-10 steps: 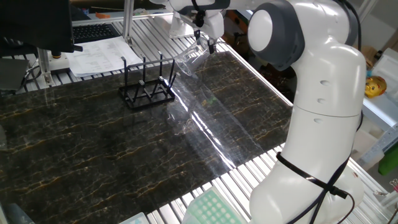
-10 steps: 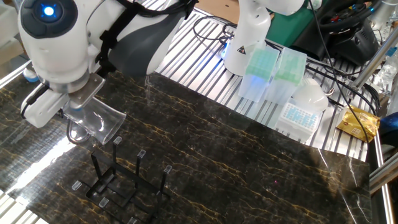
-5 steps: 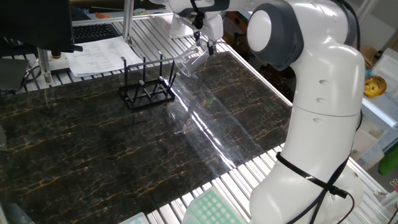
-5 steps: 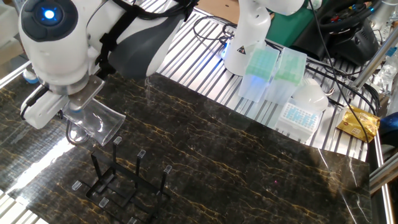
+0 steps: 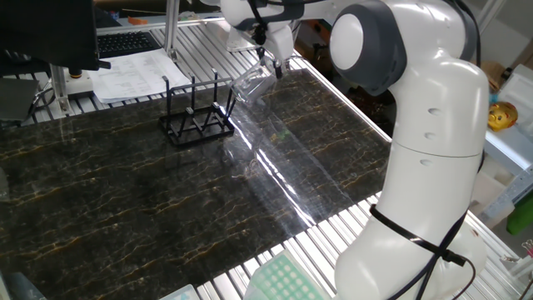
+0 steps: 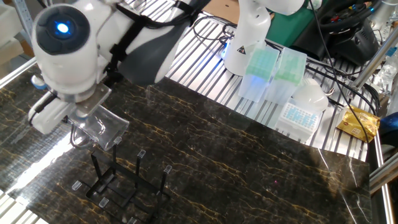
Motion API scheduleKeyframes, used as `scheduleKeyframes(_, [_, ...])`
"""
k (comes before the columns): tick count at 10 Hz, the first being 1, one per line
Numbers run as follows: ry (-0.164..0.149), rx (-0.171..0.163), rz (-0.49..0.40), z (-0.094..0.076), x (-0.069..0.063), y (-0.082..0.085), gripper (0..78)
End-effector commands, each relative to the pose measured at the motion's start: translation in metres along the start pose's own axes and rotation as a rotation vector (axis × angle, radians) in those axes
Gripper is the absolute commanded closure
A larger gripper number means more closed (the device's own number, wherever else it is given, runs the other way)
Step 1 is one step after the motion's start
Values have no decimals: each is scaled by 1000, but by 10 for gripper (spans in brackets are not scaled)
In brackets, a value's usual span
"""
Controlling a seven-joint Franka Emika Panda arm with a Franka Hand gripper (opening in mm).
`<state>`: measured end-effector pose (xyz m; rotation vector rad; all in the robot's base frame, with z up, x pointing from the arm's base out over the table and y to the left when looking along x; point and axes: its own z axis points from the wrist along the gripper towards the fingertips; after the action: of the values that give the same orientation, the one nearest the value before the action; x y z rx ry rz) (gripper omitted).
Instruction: Put the cup on the cup rack
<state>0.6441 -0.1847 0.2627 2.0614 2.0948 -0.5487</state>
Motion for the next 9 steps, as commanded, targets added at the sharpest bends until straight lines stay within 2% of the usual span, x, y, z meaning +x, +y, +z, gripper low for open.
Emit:
scheduleKeyframes(1, [-13, -5, 27, 2, 10, -5, 764])
scheduleKeyframes(9, [-23, -22, 60, 5, 15, -6, 764])
